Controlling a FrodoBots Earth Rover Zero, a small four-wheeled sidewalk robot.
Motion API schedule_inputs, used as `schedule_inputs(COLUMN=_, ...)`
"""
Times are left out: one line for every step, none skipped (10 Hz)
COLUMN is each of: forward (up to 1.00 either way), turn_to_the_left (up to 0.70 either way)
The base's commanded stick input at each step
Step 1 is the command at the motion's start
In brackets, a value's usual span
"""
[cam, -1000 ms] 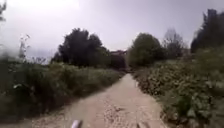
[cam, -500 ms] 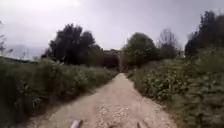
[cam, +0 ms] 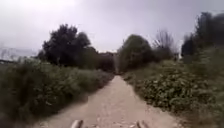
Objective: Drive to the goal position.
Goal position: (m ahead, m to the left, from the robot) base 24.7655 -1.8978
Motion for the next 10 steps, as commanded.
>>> schedule_inputs(forward=0.85, turn_to_the_left=-0.34)
schedule_inputs(forward=0.85, turn_to_the_left=-0.16)
schedule_inputs(forward=0.85, turn_to_the_left=0.00)
schedule_inputs(forward=0.85, turn_to_the_left=-0.18)
schedule_inputs(forward=0.85, turn_to_the_left=-0.34)
schedule_inputs(forward=0.85, turn_to_the_left=-0.33)
schedule_inputs(forward=0.85, turn_to_the_left=0.00)
schedule_inputs(forward=0.85, turn_to_the_left=0.00)
schedule_inputs(forward=0.85, turn_to_the_left=0.00)
schedule_inputs(forward=0.85, turn_to_the_left=0.00)
